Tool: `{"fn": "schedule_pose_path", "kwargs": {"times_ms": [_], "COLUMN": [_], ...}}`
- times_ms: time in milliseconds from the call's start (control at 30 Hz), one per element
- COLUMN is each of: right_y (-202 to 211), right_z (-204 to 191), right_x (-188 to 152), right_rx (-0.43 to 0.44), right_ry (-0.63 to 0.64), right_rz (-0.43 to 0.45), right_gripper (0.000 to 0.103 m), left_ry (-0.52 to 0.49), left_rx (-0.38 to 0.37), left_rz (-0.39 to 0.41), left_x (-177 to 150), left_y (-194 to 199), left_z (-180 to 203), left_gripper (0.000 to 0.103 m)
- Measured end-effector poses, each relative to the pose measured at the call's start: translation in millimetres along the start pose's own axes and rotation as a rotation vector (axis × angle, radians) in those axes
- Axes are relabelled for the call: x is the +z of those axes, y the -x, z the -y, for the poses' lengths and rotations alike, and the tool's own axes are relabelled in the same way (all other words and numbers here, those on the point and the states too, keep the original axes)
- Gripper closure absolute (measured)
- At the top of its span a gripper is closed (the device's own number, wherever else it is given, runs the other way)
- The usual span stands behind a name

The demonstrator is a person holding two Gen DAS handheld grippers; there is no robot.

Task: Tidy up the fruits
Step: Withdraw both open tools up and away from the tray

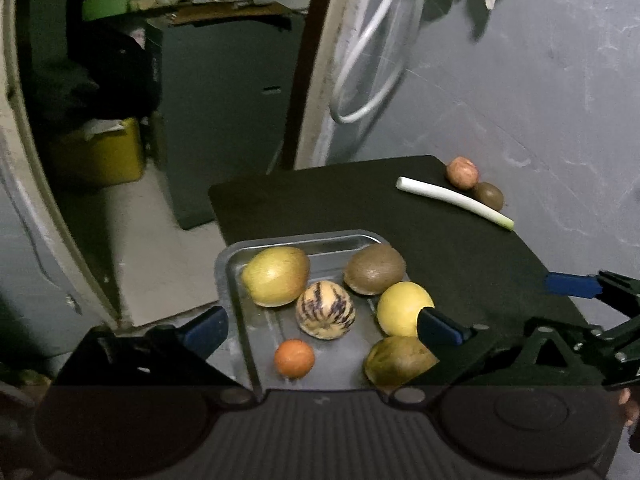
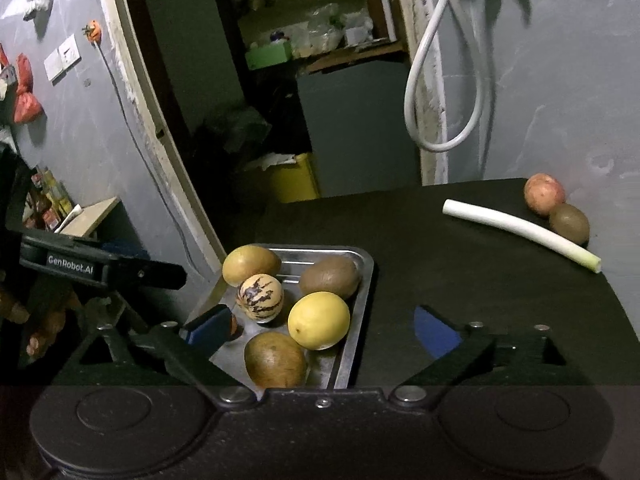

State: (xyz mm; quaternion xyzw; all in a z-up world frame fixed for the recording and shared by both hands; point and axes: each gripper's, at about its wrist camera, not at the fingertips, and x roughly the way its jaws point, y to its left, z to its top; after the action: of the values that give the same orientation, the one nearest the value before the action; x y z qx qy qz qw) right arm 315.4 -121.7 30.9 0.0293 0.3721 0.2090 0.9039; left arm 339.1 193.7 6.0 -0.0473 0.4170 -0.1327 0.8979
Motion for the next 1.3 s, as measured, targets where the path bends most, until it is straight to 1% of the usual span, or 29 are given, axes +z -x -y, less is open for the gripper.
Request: {"fn": "schedule_pose_path", "kwargs": {"times_ms": [167, 500, 633, 867, 1000, 1300], "right_y": [17, 45, 57, 82, 100, 146], "right_z": [-3, -4, -5, -10, -9, -10], "right_x": [-3, -13, -20, -34, -43, -66], "right_rx": [-0.014, -0.035, -0.038, -0.017, 0.006, 0.060], "right_ry": [-0.015, -0.048, -0.053, -0.014, 0.001, 0.041], "right_rz": [0.043, 0.096, 0.108, 0.129, 0.134, 0.162], "right_gripper": [0.001, 0.001, 0.001, 0.001, 0.001, 0.001], "left_ry": [0.015, 0.021, 0.050, 0.112, 0.156, 0.207], "left_rx": [0.050, 0.103, 0.124, 0.178, 0.214, 0.282], "left_rz": [0.022, 0.065, 0.084, 0.107, 0.127, 0.167], "left_x": [-9, -25, -36, -64, -84, -131], "left_y": [14, 41, 53, 75, 93, 138], "left_z": [5, 18, 23, 41, 55, 92], "left_gripper": [0.001, 0.001, 0.001, 0.001, 0.001, 0.001]}}
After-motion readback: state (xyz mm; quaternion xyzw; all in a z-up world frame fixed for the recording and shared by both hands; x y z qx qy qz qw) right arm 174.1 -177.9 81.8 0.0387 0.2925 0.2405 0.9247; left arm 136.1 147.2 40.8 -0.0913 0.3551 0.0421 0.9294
